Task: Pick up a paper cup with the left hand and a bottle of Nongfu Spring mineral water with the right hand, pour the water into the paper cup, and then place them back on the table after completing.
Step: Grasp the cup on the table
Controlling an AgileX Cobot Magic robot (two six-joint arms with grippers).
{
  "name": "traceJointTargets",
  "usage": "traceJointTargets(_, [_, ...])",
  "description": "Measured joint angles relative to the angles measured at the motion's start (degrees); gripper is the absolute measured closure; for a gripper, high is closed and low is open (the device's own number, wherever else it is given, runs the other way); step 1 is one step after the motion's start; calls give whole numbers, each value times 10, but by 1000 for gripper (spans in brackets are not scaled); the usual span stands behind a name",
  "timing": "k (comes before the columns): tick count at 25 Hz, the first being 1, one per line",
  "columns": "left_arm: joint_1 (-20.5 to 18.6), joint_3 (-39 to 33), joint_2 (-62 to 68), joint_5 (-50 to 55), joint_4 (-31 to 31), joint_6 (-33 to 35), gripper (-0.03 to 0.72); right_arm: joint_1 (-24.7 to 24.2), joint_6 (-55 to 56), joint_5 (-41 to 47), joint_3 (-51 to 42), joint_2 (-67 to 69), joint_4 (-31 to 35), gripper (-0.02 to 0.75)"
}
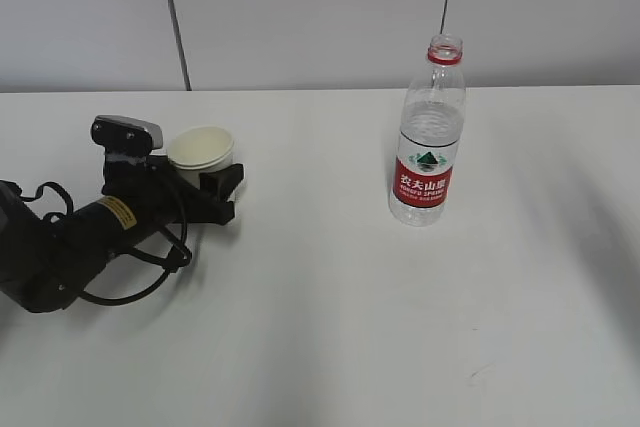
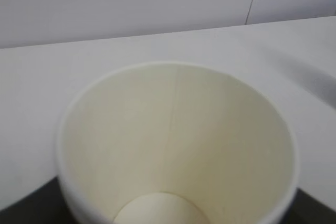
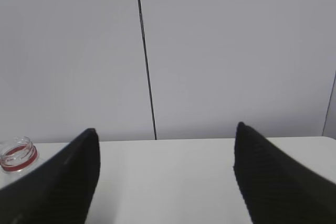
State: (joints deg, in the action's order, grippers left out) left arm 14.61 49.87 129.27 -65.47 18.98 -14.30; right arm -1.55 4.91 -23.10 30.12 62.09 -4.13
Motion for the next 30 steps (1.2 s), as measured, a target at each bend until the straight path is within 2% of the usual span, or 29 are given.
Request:
traceJointTargets(3, [0, 0, 0, 0, 0, 0, 259, 0, 0, -1, 0, 15, 0, 151])
traceJointTargets(8, [0, 0, 0, 0, 2, 0, 281, 0, 0, -17, 0, 50, -18, 151])
traceJointTargets(15, [0, 0, 0, 0, 4, 0, 283, 0, 34, -78, 0, 112, -164, 151])
traceJointTargets(18, [0, 0, 0, 0, 4, 0, 283, 0, 51, -126, -10, 143, -208, 151])
traceJointTargets(25, [0, 0, 0, 0, 4, 0, 283, 0, 68, -241, -22, 220, -265, 151])
traceJointTargets(30, [0, 0, 0, 0, 4, 0, 284, 0, 75, -314, -22, 279, -275, 151])
